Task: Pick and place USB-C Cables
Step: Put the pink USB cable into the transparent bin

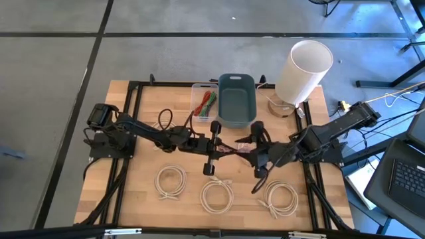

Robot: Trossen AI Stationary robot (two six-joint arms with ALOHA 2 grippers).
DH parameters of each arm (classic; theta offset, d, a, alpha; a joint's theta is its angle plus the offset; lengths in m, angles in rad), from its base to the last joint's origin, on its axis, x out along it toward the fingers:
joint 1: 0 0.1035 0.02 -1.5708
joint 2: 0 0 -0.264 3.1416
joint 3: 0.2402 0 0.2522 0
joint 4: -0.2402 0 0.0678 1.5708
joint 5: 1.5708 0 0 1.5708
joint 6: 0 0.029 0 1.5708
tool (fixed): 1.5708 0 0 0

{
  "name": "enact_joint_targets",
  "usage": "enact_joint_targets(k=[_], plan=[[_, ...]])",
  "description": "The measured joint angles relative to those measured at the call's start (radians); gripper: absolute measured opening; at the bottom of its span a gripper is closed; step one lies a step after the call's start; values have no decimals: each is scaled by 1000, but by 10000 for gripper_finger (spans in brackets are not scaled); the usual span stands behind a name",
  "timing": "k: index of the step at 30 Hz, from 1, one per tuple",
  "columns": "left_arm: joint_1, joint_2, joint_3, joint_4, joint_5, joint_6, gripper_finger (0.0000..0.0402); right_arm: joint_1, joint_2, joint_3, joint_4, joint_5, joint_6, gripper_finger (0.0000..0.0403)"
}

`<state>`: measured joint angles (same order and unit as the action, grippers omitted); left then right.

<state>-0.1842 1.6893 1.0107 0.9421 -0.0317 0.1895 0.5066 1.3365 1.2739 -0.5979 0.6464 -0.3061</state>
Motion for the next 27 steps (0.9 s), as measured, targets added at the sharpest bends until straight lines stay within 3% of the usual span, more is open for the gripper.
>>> enact_joint_targets(k=[4, 9, 13, 18, 22, 27], plan=[[-7, -48, 0, -170, -127, 6, 8, 37, -21, 0, -228, 94, 165, 231], [1, -101, 0, -363, -342, 8, 13, 65, -26, 0, -475, 84, 427, 232], [37, -133, -1, -509, -475, 8, 8, 68, -26, 0, -557, 30, 569, 232], [108, -185, -1, -625, -520, -18, 12, 69, -26, 0, -544, -22, 624, 232], [197, -232, -1, -794, -549, -148, 8, 69, -26, 0, -534, -40, 644, 232], [331, -252, -1, -946, -491, -298, 9, 68, -26, 0, -511, -41, 642, 229]])
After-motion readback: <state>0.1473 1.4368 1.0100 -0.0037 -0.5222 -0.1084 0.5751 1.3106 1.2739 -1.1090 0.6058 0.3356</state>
